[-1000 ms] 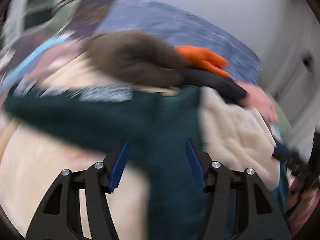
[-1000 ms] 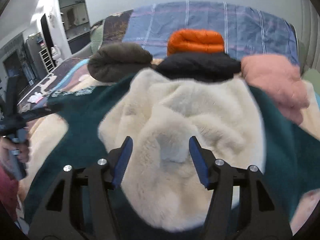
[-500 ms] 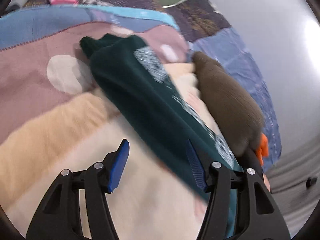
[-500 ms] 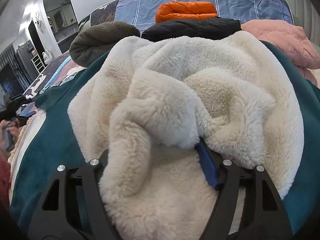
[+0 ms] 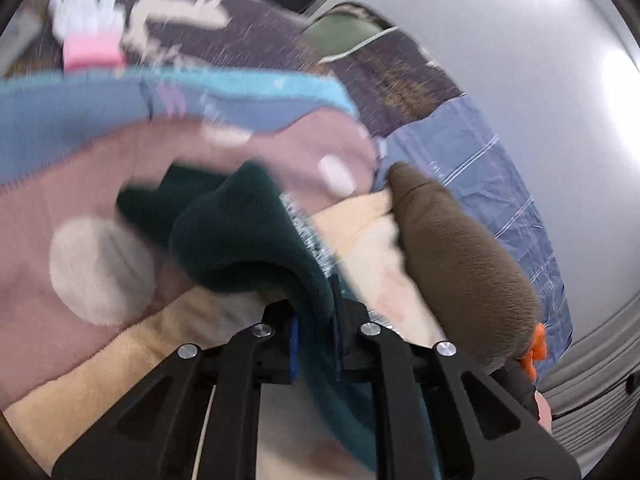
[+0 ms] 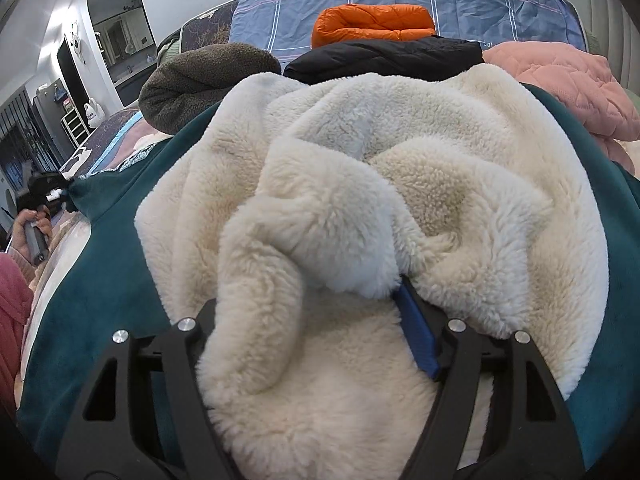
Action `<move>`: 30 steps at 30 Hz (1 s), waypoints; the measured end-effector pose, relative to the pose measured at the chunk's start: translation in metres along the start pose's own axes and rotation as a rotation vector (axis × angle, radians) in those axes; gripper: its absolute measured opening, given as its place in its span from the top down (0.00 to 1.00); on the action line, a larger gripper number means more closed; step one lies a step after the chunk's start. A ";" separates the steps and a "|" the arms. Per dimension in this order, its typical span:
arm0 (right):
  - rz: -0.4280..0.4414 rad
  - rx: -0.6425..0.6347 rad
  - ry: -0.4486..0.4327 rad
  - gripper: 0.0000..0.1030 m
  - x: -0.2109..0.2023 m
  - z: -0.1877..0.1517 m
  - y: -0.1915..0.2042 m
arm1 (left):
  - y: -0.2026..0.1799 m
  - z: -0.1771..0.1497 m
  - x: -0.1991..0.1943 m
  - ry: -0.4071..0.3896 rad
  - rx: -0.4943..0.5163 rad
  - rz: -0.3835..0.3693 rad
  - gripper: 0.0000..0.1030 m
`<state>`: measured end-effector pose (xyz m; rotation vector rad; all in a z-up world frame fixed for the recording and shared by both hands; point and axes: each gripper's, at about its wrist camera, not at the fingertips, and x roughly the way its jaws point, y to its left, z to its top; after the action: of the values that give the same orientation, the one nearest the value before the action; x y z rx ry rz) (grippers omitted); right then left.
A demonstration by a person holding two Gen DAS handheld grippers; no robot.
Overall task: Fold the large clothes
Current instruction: 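Grasp the teal sleeve cuff with the left gripper, then fold the teal sleeve across the hoodie body with the left gripper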
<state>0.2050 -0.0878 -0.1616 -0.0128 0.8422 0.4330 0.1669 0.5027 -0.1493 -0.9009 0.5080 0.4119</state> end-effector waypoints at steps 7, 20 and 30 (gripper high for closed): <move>0.000 0.001 -0.001 0.29 0.000 0.000 0.000 | -0.130 -0.015 -0.083 -0.114 0.282 -0.193 0.89; 0.114 0.173 -0.172 0.27 -0.052 -0.002 -0.034 | -0.359 -0.267 -0.104 0.168 0.908 -0.421 0.56; 0.266 0.436 -0.231 0.22 -0.072 -0.004 -0.094 | -0.300 -0.276 -0.121 0.159 0.919 -0.276 0.34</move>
<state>0.1951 -0.2013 -0.1271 0.5486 0.6967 0.4814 0.1636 0.0942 -0.0331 -0.1020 0.6266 -0.1612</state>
